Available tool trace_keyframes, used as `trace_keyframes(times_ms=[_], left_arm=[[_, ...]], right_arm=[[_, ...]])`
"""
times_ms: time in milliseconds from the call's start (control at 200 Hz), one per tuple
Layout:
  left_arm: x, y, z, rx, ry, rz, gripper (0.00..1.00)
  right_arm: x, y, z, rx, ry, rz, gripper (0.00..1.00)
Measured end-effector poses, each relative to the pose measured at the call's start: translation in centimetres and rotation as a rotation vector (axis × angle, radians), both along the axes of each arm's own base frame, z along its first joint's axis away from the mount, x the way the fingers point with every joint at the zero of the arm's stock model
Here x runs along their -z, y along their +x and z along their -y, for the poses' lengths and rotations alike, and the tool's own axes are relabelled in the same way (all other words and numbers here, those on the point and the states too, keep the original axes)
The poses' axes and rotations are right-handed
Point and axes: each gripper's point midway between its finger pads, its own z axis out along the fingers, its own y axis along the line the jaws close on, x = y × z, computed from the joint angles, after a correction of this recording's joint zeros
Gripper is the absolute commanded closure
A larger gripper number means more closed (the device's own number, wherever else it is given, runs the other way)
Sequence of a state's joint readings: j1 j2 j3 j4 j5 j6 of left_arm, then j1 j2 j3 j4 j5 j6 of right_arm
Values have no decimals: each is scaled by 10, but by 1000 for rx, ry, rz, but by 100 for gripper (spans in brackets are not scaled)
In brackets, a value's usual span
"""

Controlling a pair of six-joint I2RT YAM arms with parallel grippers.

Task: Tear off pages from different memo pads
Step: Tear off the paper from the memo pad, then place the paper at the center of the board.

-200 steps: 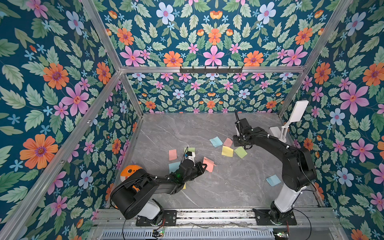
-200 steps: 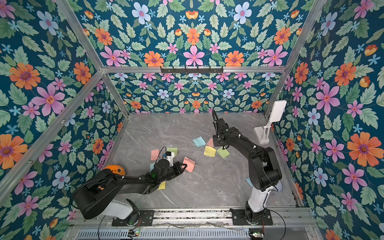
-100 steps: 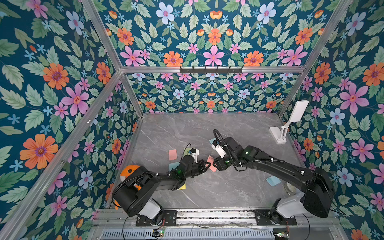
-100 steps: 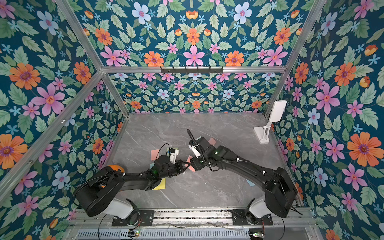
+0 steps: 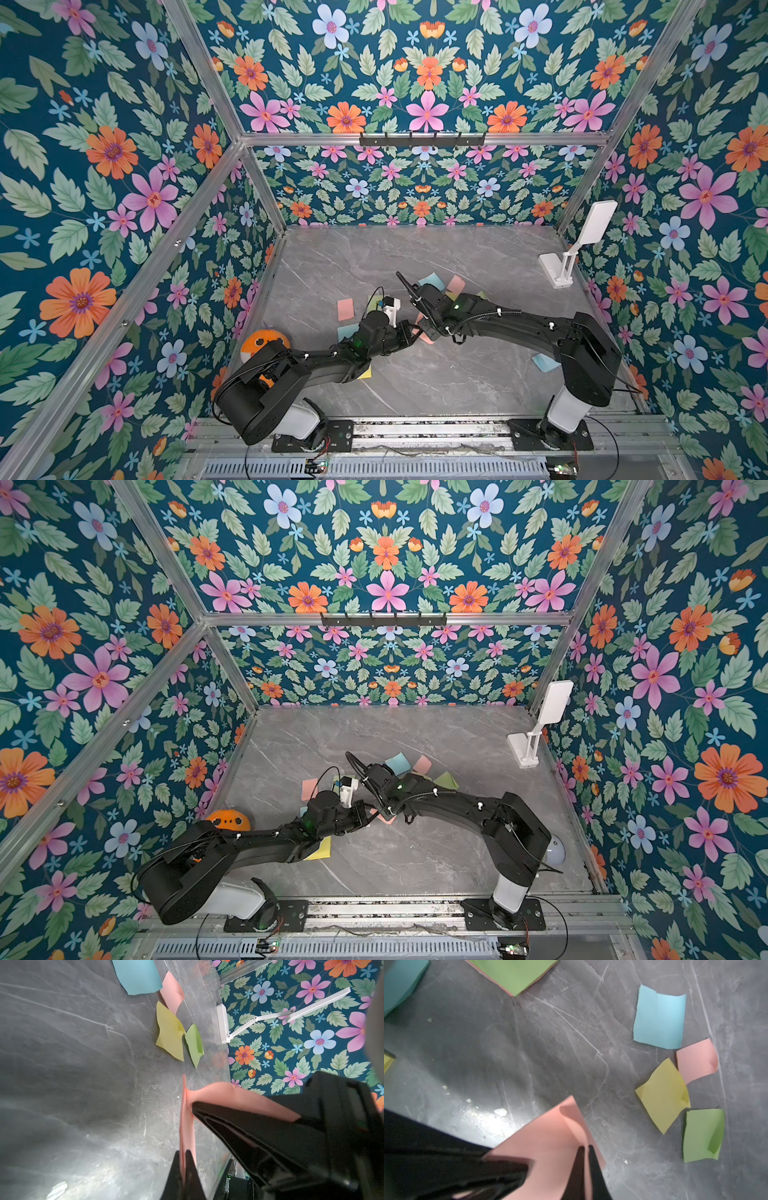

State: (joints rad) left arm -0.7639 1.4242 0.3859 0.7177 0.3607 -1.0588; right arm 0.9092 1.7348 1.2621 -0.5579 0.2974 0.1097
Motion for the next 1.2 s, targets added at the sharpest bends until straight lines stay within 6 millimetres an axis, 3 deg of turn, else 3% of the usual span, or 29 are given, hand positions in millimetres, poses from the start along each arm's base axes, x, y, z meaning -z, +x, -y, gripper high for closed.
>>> trace_keyframes(times_ms=[80, 245, 430, 590, 675, 780, 870, 1005, 1200], left_arm=[[1, -1, -3, -10, 5, 3, 100], [15, -8, -12, -16, 46, -21, 100], [25, -4, -21, -51, 71, -31, 100], [42, 5, -34, -122, 92, -59, 100], [48, 12, -37, -154, 111, -62, 100], [51, 16, -37, -169, 124, -62, 100], [52, 20, -39, -185, 150, -57, 96], [48, 23, -43, -194, 204, -40, 86], [43, 19, -54, -202, 276, -33, 63]], right_arm=[[2, 12, 8, 37, -10, 7, 100], [3, 51, 49, 191, -54, 44, 100], [-2, 83, 82, 305, -60, 55, 100], [-1, 147, 147, 512, -136, 73, 100], [12, 162, 178, 586, -205, 52, 99], [23, 174, 202, 640, -243, 27, 92], [34, 183, 209, 651, -259, 7, 82], [54, 182, 196, 616, -223, -77, 63], [38, 167, 177, 599, -89, -140, 48]])
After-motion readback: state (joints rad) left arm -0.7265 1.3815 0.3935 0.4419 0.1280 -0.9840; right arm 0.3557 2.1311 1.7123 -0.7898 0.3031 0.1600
